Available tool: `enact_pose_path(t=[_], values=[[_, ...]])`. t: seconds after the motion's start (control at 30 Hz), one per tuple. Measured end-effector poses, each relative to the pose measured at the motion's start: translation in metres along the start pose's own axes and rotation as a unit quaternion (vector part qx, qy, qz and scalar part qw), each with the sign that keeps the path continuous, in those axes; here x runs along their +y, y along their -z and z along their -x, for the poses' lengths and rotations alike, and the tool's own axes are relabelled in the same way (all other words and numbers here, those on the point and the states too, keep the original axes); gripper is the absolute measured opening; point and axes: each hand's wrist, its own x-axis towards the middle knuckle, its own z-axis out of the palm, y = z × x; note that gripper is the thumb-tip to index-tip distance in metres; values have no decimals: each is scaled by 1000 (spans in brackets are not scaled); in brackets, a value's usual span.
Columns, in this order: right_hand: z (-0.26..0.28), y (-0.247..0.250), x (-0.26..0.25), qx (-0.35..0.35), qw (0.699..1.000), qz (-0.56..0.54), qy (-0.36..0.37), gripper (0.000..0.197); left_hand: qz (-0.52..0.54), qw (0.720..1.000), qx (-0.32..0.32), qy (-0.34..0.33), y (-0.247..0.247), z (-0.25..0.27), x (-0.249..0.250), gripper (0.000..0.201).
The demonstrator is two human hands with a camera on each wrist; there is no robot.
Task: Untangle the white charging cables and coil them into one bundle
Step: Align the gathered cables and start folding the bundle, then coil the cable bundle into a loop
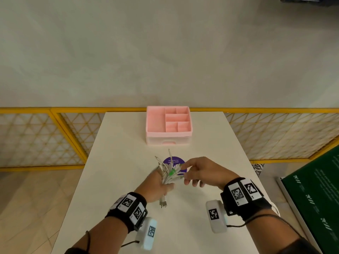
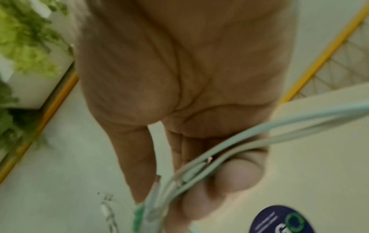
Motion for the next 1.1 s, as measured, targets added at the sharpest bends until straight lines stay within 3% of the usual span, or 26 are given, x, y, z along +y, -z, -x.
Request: enact_pose_path(t=[0.07, 0.13, 0.2, 0.27, 0.33, 0.43, 0.53, 0.6, 0.67, 0.73, 0.8, 0.9, 1.0, 1.1], values=[[-2, 0, 11, 18, 998, 56, 34, 36, 34, 999, -7, 36, 5, -1, 0, 16], [-1, -5, 17, 81, 989, 94, 78, 54, 68, 997, -11, 43, 8, -1, 0, 11], [2, -12, 18, 141, 962, 176, 153, 77, 95, 994, -16, 52, 11, -1, 2, 11], [3, -21, 19, 173, 902, 321, 230, 92, 125, 990, -18, 67, 11, -1, 3, 17], [-1, -29, 22, 199, 822, 461, 271, 101, 156, 985, -23, 69, 11, 0, 8, 12], [-9, -36, 22, 219, 739, 578, 269, 103, 159, 983, -55, 68, 11, -2, 16, 24], [-15, -34, 16, 253, 697, 616, 266, 101, 161, 980, -76, 84, 11, -3, 21, 28], [-18, -32, 10, 263, 679, 631, 266, 102, 174, 977, -92, 79, 12, 0, 28, 18], [-22, -30, 4, 232, 661, 649, 295, 101, 188, 974, -110, 64, 13, 3, 33, 10], [-27, -25, 0, 146, 646, 669, 338, 101, 187, 972, -120, 70, 13, 6, 38, 4], [-29, -20, -4, 61, 662, 663, 344, 104, 168, 974, -126, 90, 13, 8, 36, 6], [-28, -21, -9, -20, 748, 591, 300, 105, 154, 972, -144, 98, 14, 10, 32, 13], [-24, -22, -9, -36, 818, 500, 281, 102, 161, 974, -135, 89, 17, 8, 32, 12], [-27, -23, -2, -15, 825, 480, 299, 97, 143, 978, -123, 84, 21, 6, 34, 15]])
